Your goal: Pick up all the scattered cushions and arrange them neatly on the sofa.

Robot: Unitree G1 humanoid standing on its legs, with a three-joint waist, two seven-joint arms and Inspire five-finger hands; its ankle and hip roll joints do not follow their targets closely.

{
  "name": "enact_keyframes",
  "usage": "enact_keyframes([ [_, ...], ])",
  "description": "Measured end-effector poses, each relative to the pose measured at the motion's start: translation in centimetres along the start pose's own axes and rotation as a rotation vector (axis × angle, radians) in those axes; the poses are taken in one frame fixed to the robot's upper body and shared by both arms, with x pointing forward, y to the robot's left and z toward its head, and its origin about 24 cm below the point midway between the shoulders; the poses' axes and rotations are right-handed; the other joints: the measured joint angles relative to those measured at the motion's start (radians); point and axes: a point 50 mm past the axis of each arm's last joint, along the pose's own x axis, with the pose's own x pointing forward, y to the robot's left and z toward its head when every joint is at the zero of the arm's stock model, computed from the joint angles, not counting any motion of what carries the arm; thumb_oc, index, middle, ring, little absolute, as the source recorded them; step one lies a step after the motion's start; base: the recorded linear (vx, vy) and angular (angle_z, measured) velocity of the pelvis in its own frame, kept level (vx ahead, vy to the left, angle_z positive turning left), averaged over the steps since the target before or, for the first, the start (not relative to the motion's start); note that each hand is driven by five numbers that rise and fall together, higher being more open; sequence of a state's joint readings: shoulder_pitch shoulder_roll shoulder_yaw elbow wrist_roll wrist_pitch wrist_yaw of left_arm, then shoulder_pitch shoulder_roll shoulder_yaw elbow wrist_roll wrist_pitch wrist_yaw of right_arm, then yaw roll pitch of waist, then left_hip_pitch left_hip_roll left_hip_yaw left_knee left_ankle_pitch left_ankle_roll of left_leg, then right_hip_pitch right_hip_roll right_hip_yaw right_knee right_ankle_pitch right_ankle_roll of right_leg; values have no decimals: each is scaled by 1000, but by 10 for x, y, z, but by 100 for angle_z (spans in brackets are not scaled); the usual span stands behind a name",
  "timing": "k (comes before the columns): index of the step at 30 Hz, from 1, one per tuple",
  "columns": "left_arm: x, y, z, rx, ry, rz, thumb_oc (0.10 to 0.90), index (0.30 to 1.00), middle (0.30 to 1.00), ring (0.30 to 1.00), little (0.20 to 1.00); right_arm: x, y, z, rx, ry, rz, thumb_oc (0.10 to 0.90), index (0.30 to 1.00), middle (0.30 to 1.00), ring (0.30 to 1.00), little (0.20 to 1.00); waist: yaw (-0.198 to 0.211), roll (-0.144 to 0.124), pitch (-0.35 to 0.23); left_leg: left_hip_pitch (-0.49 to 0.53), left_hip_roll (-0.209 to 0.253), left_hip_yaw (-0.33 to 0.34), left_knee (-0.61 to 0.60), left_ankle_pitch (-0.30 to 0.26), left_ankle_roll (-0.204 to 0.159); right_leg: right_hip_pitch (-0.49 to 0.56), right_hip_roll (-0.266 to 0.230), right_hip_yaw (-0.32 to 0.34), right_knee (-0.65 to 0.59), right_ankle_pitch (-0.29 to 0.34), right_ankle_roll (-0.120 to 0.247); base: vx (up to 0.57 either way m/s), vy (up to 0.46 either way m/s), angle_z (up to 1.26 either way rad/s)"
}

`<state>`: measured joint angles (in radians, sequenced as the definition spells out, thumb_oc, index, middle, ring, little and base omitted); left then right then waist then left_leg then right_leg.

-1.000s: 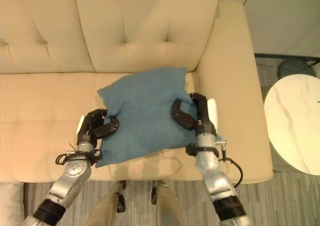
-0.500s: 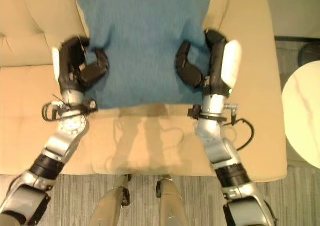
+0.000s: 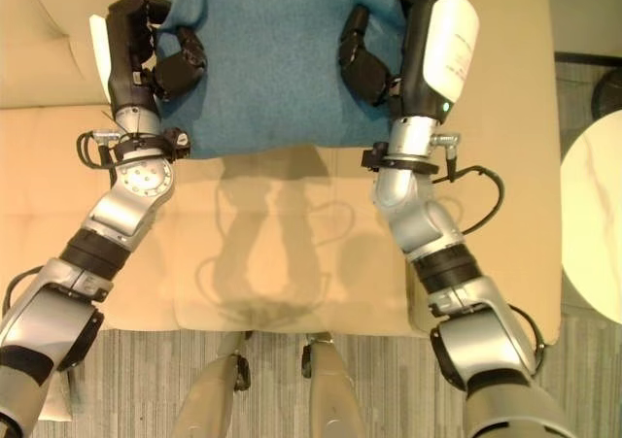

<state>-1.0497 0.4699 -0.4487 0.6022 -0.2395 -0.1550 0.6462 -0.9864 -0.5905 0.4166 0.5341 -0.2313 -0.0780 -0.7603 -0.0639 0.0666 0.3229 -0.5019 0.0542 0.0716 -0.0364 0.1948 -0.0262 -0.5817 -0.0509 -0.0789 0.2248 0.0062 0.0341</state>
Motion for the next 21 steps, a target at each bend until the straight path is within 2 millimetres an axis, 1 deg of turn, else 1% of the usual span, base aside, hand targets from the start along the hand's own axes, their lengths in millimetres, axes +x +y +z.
enact_keyframes([
  [1,5,0,-5,31,34,-11,800,900,900,900,900,4,9,-1,-5,37,49,800,900,900,900,900,0,-3,1,-21,-2,0,12,0,0,-23,-1,9,3,6,3,-41,-36,-19],
  [2,8,0,-7,46,45,-21,800,900,900,900,900,6,12,-2,-7,51,79,800,900,900,900,900,0,-4,2,-35,-4,-2,18,0,0,-38,-2,19,5,9,4,-14,-30,-21],
  [4,9,3,-10,67,65,-30,800,900,900,900,900,4,17,-3,-2,75,127,800,900,900,900,900,2,-18,10,-41,-4,-1,18,0,0,-52,0,31,6,14,3,-6,-28,-18],
  [5,9,6,-15,89,80,-37,800,900,900,900,900,0,22,-6,-13,93,175,800,900,900,900,900,-2,-33,19,-41,-4,-7,19,0,0,-52,1,34,5,15,3,8,-21,-10],
  [6,9,8,-18,120,89,-58,800,900,900,900,900,-2,23,-10,-20,108,214,800,900,900,900,900,-6,-43,25,-40,-3,-17,18,1,-1,-51,2,33,4,16,2,13,-6,-4],
  [9,7,8,-26,149,123,-91,800,900,900,900,900,-5,24,-16,-42,140,266,800,900,900,900,900,-8,-55,34,-39,-3,-24,18,3,-4,-46,2,32,-1,18,1,0,0,0],
  [10,7,8,-26,151,127,-96,800,900,900,900,900,-6,25,-17,-43,145,278,800,900,900,900,900,-7,-59,45,-31,-3,-24,18,3,-5,-38,2,33,-2,18,0,0,0,0],
  [11,7,8,-26,151,127,-97,800,900,900,900,900,-6,25,-17,-42,145,283,800,900,900,900,900,-7,-61,61,-15,-3,-25,17,3,-5,-22,1,32,-3,18,0,0,0,0],
  [12,4,8,-29,151,135,-102,800,900,900,900,900,-8,27,-18,-40,148,299,800,900,900,900,900,-5,-63,64,-3,-4,-25,14,3,-5,-13,1,34,-3,18,0,0,0,0],
  [17,-4,7,-40,161,170,-133,800,900,900,900,900,-16,30,-24,-33,176,353,800,900,900,900,900,-5,-64,64,34,-4,-25,11,3,-5,32,2,35,-22,22,0,2,0,-1],
  [21,-6,7,-42,169,173,-153,800,900,900,900,900,-18,31,-26,-11,199,376,800,900,900,900,900,-3,-63,64,37,0,-25,11,3,-5,34,7,37,-25,30,-1,3,-4,-1],
])
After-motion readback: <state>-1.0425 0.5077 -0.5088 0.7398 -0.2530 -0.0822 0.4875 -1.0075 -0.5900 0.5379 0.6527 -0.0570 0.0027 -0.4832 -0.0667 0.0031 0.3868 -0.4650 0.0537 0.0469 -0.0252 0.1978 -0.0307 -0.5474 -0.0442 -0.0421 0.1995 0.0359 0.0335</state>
